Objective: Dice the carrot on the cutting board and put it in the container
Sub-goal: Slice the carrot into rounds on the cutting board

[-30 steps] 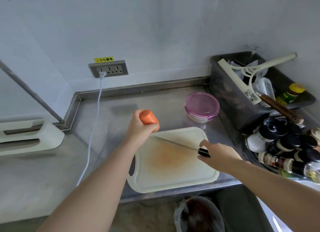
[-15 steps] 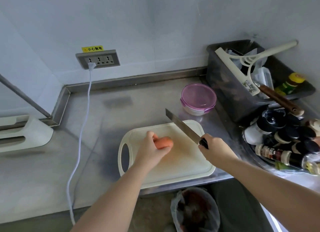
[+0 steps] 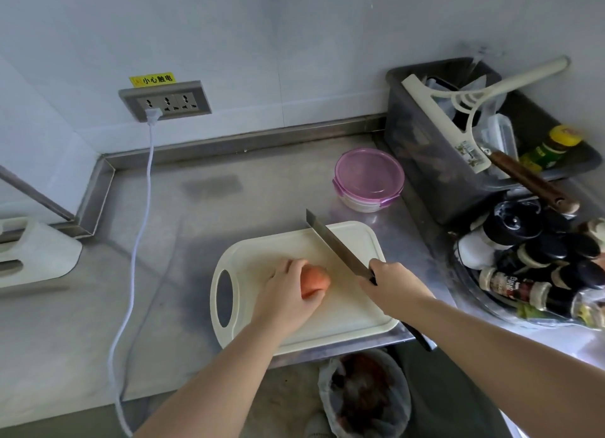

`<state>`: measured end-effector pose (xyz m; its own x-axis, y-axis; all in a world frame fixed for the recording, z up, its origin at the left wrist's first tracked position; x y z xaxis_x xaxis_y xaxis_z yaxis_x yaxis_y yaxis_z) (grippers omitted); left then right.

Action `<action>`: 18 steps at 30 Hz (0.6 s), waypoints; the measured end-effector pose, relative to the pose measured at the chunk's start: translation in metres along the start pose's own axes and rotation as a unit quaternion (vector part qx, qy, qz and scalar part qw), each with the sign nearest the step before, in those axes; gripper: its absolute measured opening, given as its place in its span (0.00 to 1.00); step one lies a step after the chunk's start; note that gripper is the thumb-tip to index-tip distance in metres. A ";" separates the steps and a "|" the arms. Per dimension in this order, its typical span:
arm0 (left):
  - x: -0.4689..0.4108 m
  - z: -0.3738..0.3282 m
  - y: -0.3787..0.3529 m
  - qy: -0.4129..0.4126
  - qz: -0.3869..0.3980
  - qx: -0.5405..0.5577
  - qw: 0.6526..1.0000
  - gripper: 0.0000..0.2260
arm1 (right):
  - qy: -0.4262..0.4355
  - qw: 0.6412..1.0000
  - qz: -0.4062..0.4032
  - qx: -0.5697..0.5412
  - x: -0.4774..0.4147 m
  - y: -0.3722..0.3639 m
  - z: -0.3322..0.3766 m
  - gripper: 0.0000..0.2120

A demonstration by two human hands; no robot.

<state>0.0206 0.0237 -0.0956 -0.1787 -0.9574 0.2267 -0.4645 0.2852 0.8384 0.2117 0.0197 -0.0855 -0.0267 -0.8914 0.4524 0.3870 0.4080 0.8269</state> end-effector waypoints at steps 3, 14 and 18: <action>-0.003 -0.003 0.001 -0.021 -0.006 0.008 1.000 0.21 | 0.011 1.000 -0.015 0.021 -0.005 0.000 0.005 0.10; 0.001 -0.013 0.004 -0.014 -0.065 0.056 0.996 0.20 | 0.069 0.994 -0.059 -0.062 0.020 0.019 0.020 0.10; 0.002 -0.013 0.004 0.002 -0.060 0.062 0.996 0.17 | 0.090 0.995 -0.048 -0.017 0.040 0.019 0.030 0.10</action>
<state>0.0296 0.0222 -0.0853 -0.1122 -0.9850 0.1313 -0.5851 0.1723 0.7924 0.1907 -0.0020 -0.0418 0.0989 -0.9482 0.3019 0.4222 0.3147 0.8501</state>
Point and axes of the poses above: each hand's wrist, its own x-axis away from the middle knuckle, its own y-axis out of the back of the hand, z = x × y, the point moved 5 cm from there along -x, towards the middle knuckle, and after that the axes turned 2 degrees about -x, right-handed, at the moved point
